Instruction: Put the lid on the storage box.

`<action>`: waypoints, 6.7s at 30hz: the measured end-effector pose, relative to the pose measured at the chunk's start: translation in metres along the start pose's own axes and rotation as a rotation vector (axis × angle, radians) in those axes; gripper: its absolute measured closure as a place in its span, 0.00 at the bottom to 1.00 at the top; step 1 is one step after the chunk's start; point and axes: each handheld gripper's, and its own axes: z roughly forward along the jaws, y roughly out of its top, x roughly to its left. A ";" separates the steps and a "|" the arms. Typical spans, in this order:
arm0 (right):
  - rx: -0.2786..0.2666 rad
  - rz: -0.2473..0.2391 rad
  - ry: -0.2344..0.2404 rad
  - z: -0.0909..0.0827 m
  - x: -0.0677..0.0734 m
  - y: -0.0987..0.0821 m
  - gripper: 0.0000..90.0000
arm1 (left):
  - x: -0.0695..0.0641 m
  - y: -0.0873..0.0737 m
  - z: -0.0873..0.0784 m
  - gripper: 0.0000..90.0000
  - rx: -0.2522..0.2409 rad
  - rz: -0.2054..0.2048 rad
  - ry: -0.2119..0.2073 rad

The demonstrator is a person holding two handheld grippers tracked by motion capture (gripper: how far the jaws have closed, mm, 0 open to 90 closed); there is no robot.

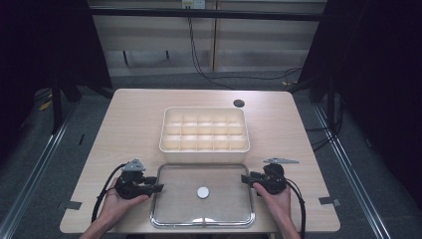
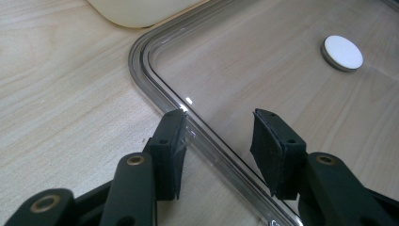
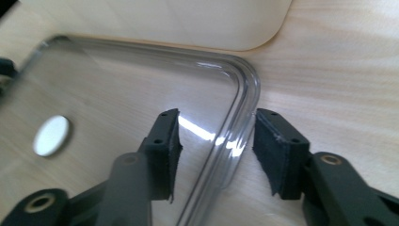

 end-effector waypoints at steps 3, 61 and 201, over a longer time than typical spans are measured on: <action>-0.005 0.031 0.017 0.000 -0.001 0.000 0.52 | 0.000 0.000 0.000 0.61 0.000 0.000 0.000; -0.112 0.160 0.292 -0.019 -0.010 0.001 0.83 | 0.006 0.000 0.001 0.38 -0.034 -0.076 -0.021; -0.354 -0.008 0.172 -0.073 0.018 0.101 0.82 | 0.007 0.105 -0.080 0.82 -0.361 -0.016 -0.047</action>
